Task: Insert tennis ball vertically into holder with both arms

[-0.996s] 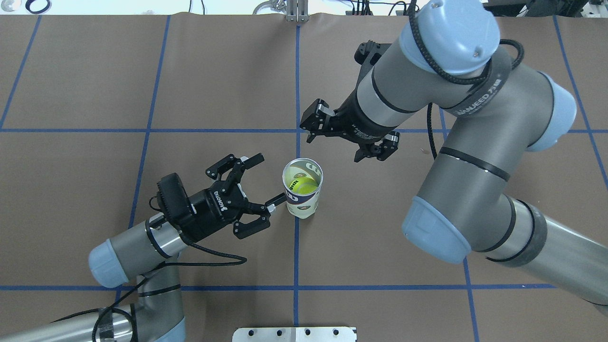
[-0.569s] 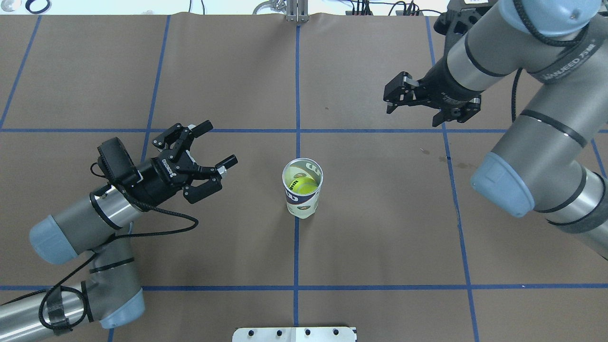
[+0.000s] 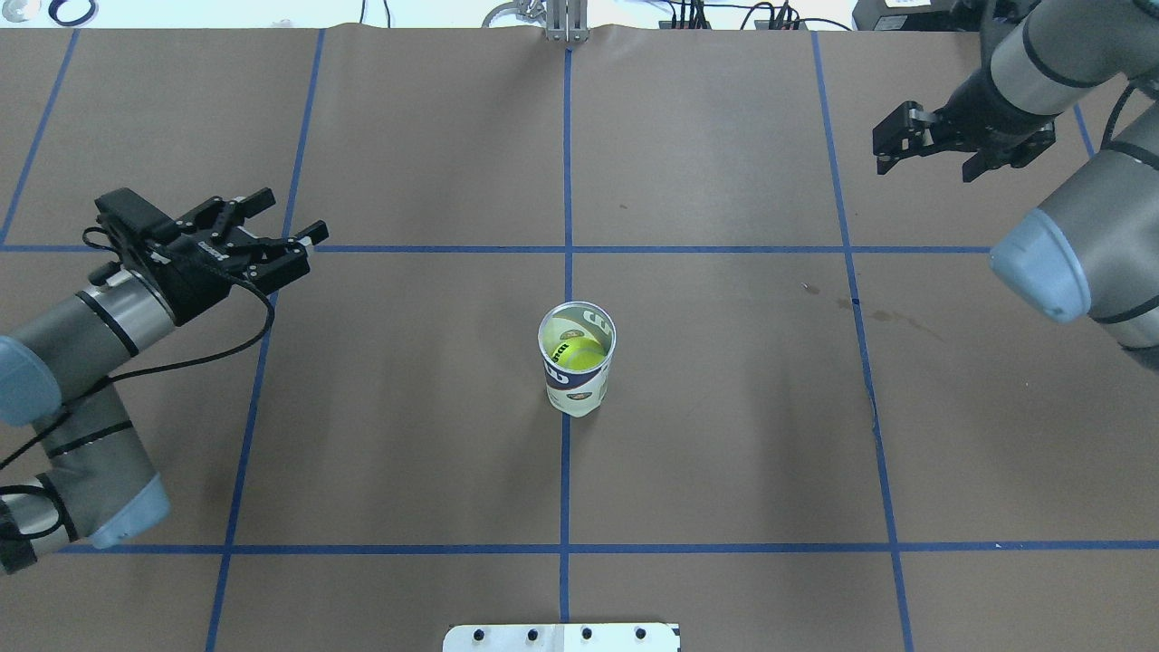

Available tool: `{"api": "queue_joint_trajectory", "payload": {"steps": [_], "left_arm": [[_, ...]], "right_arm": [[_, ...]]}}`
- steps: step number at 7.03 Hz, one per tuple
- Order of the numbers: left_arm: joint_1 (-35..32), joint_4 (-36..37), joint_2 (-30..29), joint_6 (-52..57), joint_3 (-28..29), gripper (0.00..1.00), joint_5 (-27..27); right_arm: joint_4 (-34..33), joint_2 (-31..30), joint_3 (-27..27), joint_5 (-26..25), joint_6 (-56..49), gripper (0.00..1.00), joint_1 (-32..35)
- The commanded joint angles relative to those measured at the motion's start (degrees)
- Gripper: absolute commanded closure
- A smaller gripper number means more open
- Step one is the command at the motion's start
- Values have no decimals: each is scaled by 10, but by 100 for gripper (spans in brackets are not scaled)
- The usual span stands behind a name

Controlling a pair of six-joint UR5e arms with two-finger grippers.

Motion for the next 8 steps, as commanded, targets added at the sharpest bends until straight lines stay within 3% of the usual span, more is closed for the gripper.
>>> {"api": "queue_joint_trajectory", "payload": {"steps": [1,2,3,6,7,8], "left_arm": [[-159,160,17,1,8,0,-225],[-233,242,17,3,9,0,-333],[-274,303,17,24,10,0,-407],[-352,476,72,215,1,0,-468],[-394,569,68,235,-10,0,-547],[-409,636,67,237,-37,0,-575]], "right_arm": [[49,-2,-79,16,-55,1,46],[108,-8,-141,49,-93,1,75],[148,-22,-176,68,-131,1,98],[154,-70,-187,77,-233,1,142],[154,-94,-187,77,-269,1,148],[154,-108,-187,85,-282,1,154]]}}
